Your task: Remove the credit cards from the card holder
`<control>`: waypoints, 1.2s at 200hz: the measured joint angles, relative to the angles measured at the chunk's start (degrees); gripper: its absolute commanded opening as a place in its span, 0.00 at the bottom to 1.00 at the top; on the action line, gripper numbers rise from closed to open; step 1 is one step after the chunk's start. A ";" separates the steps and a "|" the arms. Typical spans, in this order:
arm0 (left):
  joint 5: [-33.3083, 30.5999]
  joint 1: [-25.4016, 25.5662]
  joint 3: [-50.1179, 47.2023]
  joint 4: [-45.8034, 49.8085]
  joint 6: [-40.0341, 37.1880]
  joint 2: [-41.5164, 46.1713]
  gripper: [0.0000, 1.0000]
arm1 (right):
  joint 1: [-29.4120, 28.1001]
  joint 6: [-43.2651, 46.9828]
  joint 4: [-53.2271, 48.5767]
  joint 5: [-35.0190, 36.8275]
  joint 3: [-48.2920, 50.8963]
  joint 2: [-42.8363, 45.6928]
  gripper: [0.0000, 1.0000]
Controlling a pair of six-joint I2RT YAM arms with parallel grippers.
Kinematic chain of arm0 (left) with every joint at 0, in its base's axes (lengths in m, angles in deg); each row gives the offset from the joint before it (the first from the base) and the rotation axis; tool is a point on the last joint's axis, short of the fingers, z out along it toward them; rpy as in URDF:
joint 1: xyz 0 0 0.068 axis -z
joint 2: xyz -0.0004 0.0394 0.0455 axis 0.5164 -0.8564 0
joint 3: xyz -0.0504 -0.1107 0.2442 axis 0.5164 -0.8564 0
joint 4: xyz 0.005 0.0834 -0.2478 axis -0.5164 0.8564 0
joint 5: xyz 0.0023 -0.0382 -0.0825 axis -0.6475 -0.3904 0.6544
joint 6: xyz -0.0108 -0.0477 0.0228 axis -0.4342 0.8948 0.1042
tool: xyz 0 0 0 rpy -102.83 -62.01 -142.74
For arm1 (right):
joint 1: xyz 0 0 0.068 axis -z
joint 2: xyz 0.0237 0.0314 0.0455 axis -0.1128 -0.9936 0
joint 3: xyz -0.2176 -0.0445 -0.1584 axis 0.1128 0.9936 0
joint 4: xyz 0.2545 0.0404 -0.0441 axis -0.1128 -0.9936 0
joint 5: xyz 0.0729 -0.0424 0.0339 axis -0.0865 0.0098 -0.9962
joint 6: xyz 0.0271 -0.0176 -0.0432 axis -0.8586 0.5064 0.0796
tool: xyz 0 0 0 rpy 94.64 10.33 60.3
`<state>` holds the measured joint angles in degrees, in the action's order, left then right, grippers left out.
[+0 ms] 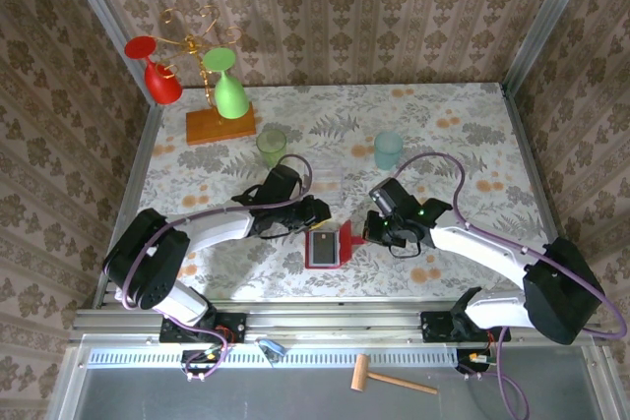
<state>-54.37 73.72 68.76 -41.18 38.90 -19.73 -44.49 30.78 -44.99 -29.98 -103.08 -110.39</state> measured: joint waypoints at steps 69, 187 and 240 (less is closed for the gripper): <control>0.35 5.05 4.22 0.70 -0.02 -5.09 0.23 | 1.33 3.43 0.00 1.79 1.62 -4.15 0.00; 5.11 6.91 7.56 -0.07 -0.17 -14.91 0.22 | 1.46 4.63 1.49 1.57 1.75 -4.68 0.01; 5.84 6.91 7.74 -0.42 -0.17 -15.98 0.22 | 1.46 4.68 4.81 -0.48 2.27 -8.90 0.06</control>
<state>-48.54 80.63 76.50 -41.59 38.73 -35.71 -43.03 35.46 -40.18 -30.46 -100.81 -119.29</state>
